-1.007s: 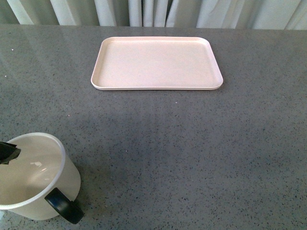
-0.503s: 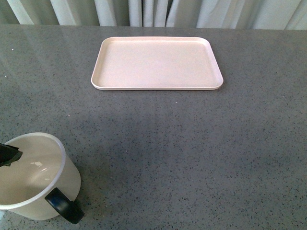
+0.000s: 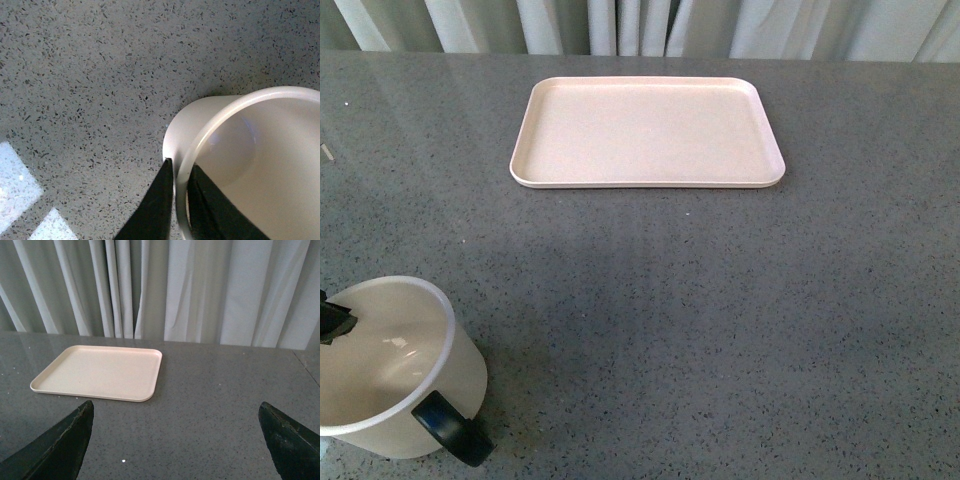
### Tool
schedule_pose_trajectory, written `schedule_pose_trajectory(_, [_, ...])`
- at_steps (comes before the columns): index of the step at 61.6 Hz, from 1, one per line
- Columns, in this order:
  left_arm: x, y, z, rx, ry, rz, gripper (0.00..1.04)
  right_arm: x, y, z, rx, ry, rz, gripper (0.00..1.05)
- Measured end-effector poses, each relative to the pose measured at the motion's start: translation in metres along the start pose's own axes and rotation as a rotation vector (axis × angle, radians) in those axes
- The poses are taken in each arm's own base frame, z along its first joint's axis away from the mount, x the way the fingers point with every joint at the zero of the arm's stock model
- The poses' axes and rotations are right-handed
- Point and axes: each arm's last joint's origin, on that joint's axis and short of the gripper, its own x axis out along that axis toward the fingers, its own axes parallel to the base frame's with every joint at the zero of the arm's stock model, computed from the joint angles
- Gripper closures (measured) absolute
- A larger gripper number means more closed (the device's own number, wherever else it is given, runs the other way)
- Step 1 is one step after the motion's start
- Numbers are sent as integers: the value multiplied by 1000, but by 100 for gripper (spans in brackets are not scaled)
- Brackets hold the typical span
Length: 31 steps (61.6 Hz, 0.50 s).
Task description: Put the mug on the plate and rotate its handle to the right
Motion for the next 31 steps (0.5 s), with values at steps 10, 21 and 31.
schedule_pose_trajectory(10, [0,0,2,5,1,-1,103,0,0,0,0,0,0,9])
schedule_pose_trajectory(21, [-1,-1,3,-3,16,1,103,0,0,0,0,0,0,9])
schedule_pose_trajectory(31, [-12,3,27,-1,-9,27,103,0,0,0,0,0,0,9])
